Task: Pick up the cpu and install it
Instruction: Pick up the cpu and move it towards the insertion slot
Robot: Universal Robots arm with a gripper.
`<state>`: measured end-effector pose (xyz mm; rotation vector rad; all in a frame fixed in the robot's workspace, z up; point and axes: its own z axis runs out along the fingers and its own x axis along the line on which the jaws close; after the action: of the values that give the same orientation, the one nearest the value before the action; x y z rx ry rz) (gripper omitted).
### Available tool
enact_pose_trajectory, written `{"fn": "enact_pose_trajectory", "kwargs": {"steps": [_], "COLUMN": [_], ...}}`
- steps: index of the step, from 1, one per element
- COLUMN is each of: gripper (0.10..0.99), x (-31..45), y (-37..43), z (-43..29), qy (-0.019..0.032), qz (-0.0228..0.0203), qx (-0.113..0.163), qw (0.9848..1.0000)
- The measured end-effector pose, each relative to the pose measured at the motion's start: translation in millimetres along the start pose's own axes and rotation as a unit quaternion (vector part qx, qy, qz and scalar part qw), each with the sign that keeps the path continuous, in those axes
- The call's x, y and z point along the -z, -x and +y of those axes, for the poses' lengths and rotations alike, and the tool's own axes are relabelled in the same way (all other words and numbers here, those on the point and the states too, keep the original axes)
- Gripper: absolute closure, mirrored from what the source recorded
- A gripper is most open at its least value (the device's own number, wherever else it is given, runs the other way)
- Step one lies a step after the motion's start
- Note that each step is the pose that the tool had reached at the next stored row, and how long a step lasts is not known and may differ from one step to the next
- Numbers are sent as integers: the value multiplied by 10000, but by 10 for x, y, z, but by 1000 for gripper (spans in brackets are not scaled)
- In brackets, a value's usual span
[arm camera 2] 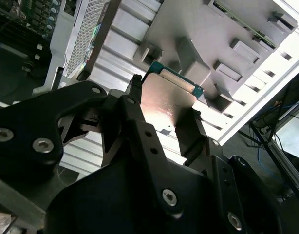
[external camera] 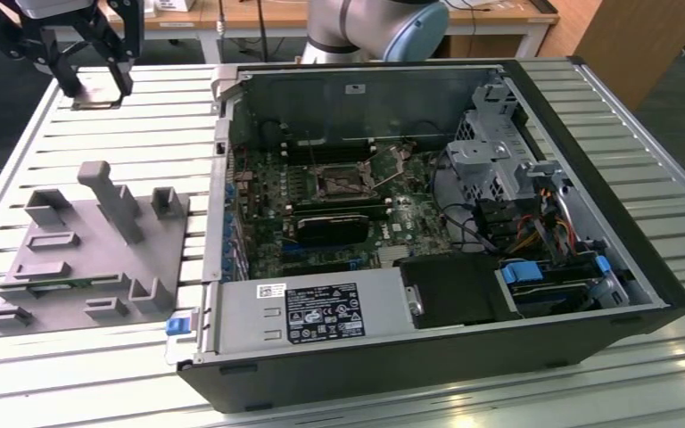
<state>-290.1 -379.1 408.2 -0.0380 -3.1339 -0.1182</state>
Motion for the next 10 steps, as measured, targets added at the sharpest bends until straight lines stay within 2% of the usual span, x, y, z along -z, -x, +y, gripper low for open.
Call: {"fn": "enact_pose_trajectory", "kwargs": {"steps": [10], "gripper": [557], "x": [-2], "y": [101], "z": [31], "qy": [0], "qz": [0], "qx": [0], "qw": [10000]}}
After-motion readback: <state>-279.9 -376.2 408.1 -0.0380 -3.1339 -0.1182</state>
